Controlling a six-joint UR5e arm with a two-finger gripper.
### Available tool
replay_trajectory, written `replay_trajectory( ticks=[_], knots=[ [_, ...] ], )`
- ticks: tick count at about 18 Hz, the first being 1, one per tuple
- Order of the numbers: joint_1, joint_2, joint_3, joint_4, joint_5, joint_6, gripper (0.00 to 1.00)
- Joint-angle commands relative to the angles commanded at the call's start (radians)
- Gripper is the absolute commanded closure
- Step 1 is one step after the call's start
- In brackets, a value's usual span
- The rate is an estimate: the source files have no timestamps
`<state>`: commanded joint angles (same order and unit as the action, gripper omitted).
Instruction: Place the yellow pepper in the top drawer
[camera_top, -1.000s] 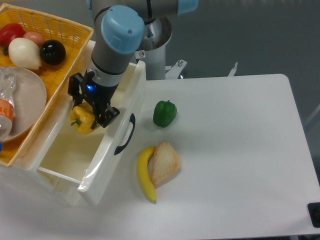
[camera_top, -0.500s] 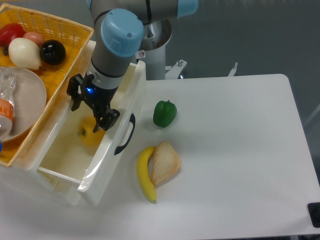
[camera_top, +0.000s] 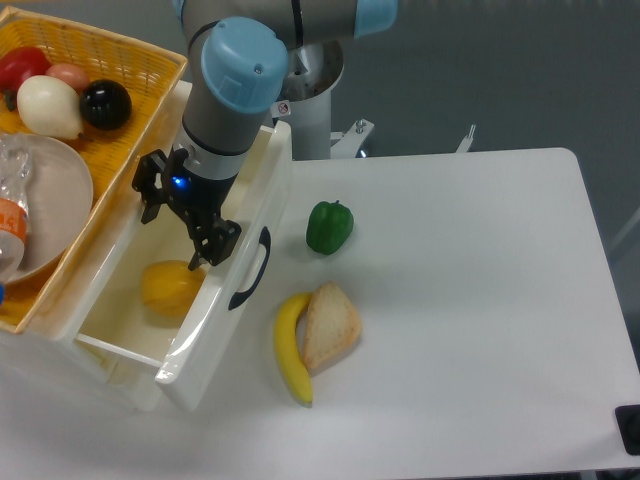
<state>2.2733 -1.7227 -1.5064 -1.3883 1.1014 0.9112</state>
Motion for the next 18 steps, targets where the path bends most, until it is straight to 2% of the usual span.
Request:
replay_trajectory(
  ticks=[4,7,8,12,15,18],
  knots=[
    [0.009,0.008,0.017,0.000,-0.002,0.002,0.09],
    [0.043,0.008,0.034,0.002,-0.002,0.003,0.09],
    [0.058,0.008,0.040,0.009,-0.002,0.003,0.08],
    [0.130,0.008,0.041,0.098,-0.003,-0.002,0.01],
    [0.192,0.006,0.040,0.117,-0.003,0.005,0.01],
    [0.212,-0.011,0.026,0.130,0.002,0.008,0.00]
  ],
)
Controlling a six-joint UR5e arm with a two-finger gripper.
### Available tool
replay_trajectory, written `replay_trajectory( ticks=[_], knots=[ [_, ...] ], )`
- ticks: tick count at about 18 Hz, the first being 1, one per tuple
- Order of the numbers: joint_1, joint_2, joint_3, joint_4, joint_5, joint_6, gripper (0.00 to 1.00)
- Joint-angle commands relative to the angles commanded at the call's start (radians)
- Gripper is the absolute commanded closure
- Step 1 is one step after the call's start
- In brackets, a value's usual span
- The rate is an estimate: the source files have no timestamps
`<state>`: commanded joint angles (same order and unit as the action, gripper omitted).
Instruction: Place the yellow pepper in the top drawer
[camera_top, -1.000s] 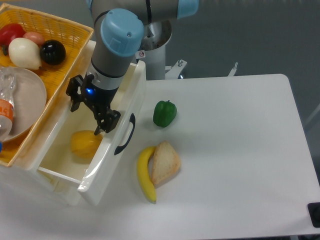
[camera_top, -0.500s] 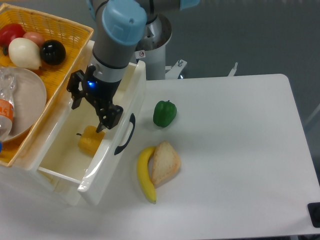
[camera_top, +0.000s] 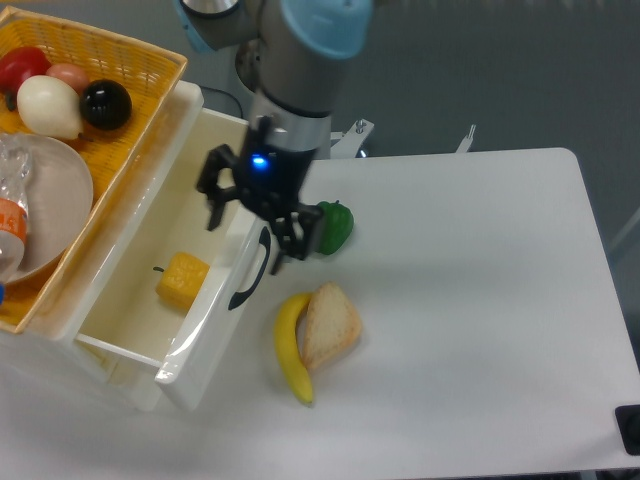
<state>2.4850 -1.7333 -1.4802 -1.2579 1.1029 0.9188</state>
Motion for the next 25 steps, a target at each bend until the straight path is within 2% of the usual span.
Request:
replay_trajectory(
  ticks=[7,9,10,12,13,15,19,25],
  knots=[
    [0.107,-0.094,-0.015,0.012,0.000,0.138,0.00],
    [0.135,-0.123,-0.017,0.058,0.015,0.175,0.00],
    [0.140,-0.139,-0.017,0.089,0.069,0.207,0.00],
    [0.141,-0.163,-0.017,0.124,0.264,0.312,0.00],
    [0.141,-0.169,-0.017,0.124,0.334,0.383,0.00],
    [0.141,-0.192,-0.018,0.121,0.397,0.498,0.00],
    [0.173,-0.215,-0.018,0.117,0.411,0.642,0.00],
    [0.186,-0.239,-0.017,0.120,0.413,0.689,0.00]
  ],
)
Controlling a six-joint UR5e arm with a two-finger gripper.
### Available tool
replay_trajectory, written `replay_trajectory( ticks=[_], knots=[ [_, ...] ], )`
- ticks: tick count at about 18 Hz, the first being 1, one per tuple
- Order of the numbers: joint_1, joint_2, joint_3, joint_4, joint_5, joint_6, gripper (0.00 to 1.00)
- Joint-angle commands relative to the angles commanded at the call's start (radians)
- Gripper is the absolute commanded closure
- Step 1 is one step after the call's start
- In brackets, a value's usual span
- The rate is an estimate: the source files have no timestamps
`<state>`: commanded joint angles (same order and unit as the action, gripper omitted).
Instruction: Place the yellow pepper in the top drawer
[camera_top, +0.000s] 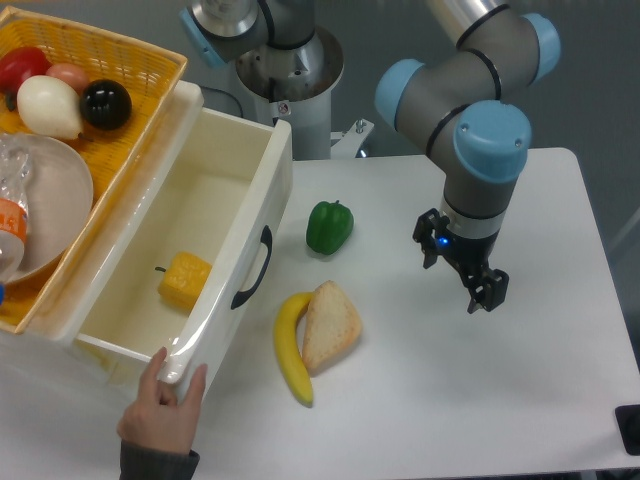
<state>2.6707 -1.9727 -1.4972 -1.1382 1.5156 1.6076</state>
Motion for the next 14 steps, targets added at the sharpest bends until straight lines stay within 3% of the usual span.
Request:
replay_trajectory(
  ticks=[14],
  knots=[
    [0.003,-0.006,-0.002,-0.008,0.015,-0.005,0.00]
  ],
)
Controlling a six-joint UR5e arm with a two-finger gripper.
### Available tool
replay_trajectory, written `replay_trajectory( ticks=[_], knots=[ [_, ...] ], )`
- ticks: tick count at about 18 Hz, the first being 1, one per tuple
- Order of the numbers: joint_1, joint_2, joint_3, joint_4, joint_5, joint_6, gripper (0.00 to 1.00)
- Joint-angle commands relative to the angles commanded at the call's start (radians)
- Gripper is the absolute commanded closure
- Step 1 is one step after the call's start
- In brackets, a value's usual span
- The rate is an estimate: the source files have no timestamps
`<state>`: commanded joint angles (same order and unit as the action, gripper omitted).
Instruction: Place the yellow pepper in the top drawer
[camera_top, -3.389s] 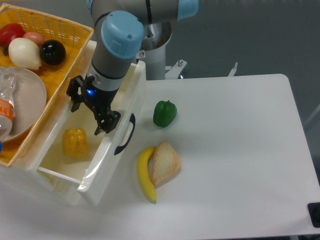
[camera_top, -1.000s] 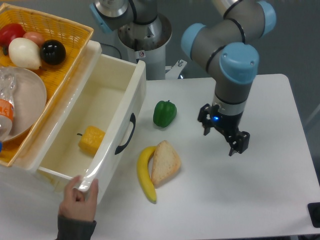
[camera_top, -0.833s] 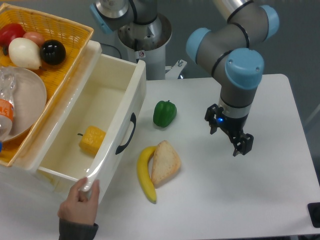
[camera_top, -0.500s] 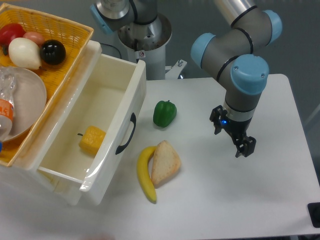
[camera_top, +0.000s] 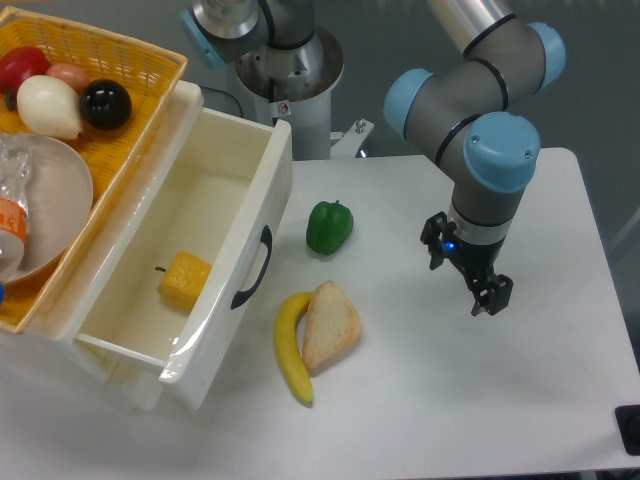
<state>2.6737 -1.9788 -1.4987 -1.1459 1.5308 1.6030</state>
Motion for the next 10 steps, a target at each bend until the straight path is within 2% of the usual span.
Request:
replay_trajectory(
  ticks=[5,7,10],
  knots=[
    [0.003,0.000,-0.018,-0.018,0.022,-0.009,0.00],
    [0.005,0.000,-0.014,-0.044,0.022,-0.009,0.00],
    [0.006,0.000,-0.014,-0.046,0.022,-0.008,0.00]
  ],
)
